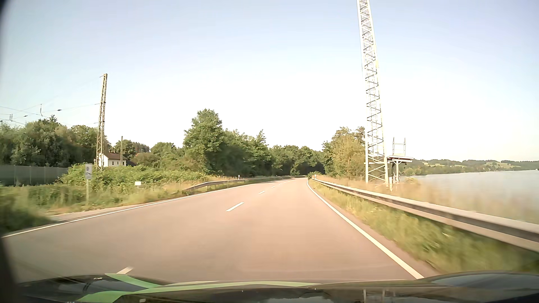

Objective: Follow the waypoints while adhering to traffic rules and regulations

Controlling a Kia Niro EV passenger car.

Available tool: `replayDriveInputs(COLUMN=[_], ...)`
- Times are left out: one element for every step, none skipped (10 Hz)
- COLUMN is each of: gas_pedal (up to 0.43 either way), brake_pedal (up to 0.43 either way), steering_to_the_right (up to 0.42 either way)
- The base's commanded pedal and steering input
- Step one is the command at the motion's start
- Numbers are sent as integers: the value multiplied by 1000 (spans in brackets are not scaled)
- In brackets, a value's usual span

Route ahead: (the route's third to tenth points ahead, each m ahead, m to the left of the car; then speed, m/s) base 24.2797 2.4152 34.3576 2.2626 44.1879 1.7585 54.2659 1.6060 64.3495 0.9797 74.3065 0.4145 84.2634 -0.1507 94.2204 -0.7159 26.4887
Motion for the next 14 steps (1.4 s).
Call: replayDriveInputs(gas_pedal=[311,311,311,299,220,177,177,177,197,220,268,287,299,299], brake_pedal=[0,0,0,0,0,0,0,0,0,0,0,0,0,0], steering_to_the_right=[4,4,4,4,4,4,4,4,4,4,4,5,5,6])
